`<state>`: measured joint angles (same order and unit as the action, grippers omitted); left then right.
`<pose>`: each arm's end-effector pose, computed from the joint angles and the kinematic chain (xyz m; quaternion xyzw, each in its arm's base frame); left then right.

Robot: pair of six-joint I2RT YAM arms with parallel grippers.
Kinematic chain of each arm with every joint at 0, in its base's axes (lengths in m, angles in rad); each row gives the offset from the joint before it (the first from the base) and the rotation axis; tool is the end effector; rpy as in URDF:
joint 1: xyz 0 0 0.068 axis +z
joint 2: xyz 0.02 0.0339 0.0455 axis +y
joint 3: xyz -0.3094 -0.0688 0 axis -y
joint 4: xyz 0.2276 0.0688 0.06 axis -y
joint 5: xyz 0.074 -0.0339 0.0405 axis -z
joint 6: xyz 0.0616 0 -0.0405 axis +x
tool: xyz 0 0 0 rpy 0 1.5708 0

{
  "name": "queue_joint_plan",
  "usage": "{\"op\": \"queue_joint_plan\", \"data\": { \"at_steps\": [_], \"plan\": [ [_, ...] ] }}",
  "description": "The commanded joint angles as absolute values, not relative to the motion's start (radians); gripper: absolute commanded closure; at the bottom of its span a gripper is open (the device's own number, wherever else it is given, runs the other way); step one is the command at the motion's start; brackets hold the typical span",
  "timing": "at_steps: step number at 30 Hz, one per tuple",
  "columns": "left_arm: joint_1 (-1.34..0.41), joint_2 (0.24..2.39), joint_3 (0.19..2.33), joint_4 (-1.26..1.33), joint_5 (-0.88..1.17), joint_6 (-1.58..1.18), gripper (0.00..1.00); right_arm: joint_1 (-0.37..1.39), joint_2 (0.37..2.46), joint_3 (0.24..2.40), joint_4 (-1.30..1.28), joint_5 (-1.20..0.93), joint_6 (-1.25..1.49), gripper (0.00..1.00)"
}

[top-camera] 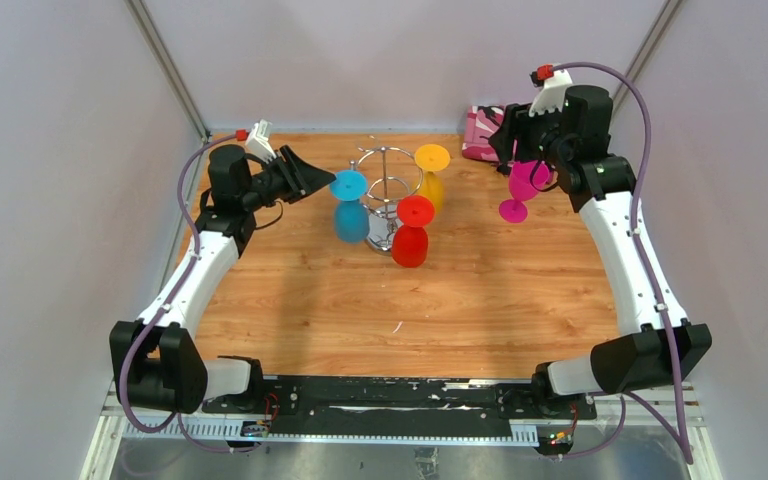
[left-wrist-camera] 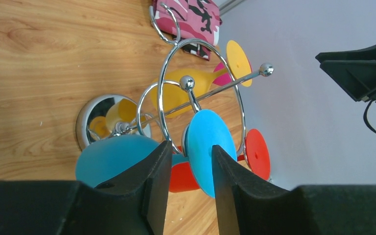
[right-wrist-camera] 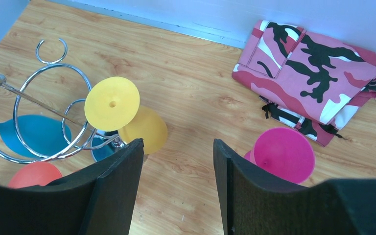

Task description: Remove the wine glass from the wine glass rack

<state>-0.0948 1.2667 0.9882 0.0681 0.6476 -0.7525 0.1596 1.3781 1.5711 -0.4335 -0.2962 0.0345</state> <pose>0.2783 -0.0638 0.3781 -0.0486 0.7622 -0.4706 0.4419 0.2950 0.0657 0.4881 -0.1395 0.7710 0.1747 0.5963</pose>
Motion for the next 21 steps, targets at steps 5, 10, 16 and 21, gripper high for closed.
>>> {"op": "queue_joint_plan", "data": {
  "at_steps": [5,10,16,21],
  "plan": [
    [-0.089,1.26,0.936,0.078,0.688,-0.755,0.61,0.174,1.359,1.547,-0.399,-0.31,0.053,0.41],
    [-0.089,1.256,0.933,0.078,0.696,-0.761,0.61,0.175,1.355,1.544,-0.394,-0.311,0.054,0.42],
    [-0.089,1.25,0.935,0.084,0.701,-0.775,0.66,0.175,1.354,1.538,-0.383,-0.307,0.062,0.42],
    [-0.089,1.233,0.939,0.086,0.702,-0.798,0.79,0.175,1.359,1.537,-0.375,-0.311,0.066,0.43]
  ]
}}
